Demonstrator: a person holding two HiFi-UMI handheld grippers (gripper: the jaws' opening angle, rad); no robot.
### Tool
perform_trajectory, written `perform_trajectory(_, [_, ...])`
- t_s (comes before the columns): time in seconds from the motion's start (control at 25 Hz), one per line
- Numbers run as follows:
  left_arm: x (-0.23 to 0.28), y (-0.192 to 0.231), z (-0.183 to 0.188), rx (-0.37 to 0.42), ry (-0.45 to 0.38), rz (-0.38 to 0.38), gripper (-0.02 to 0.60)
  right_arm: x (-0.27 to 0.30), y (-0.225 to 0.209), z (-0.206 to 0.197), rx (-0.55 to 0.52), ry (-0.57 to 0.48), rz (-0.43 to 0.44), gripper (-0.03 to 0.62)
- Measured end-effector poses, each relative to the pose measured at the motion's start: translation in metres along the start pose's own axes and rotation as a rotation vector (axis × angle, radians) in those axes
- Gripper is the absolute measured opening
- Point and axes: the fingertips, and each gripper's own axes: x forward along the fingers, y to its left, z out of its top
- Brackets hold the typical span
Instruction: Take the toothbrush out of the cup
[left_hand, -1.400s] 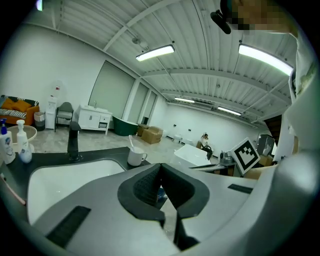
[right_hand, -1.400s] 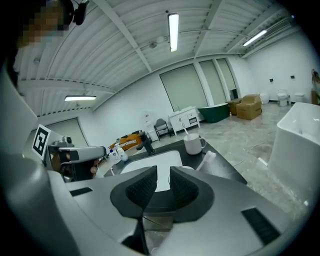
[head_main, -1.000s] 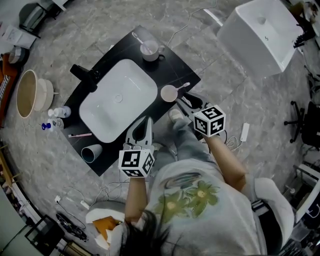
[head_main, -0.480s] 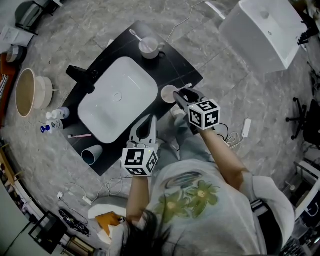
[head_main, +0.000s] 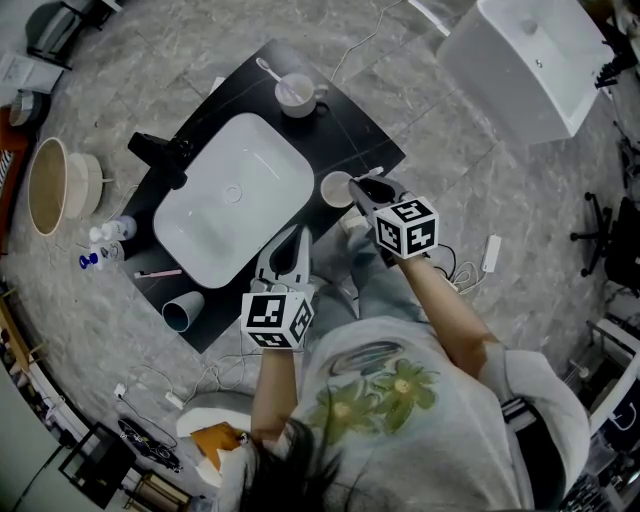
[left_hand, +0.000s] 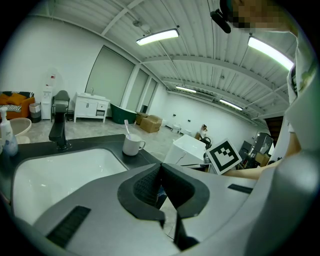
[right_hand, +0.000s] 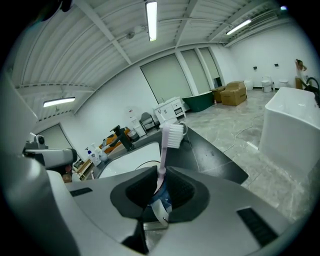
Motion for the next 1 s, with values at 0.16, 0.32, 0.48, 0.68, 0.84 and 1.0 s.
perform_trajectory(0.16, [-0.002,-0.002,0.002,0.002,-0.007,-0.007,0.017,-0.005,0.005,0.007,-0.008,-0.016,0.026,0.072])
perform_trajectory(0.32, [-0.007,-0.004,0.007,0.009,-0.019,-0.014,0.017,-0.015,0.015,0.022,-0.045,-0.042,0.042,0.071])
perform_trajectory(0.48, [-0.016,-0.006,0.016,0.019,-0.041,-0.019,0.017,-0.028,0.028,0.041,-0.105,-0.06,0.048,0.071])
perform_trajectory(0.68, [-0.031,-0.006,0.03,0.034,-0.075,-0.017,0.017,-0.056,0.052,0.067,-0.218,-0.081,0.055,0.071])
perform_trajectory(0.84, [-0.044,-0.003,0.044,0.046,-0.105,-0.007,0.017,-0.08,0.069,0.081,-0.27,-0.102,0.067,0.071])
perform_trajectory(1.0, [-0.056,-0.001,0.055,0.061,-0.129,0.004,0.017,-0.095,0.076,0.087,-0.303,-0.109,0.076,0.071])
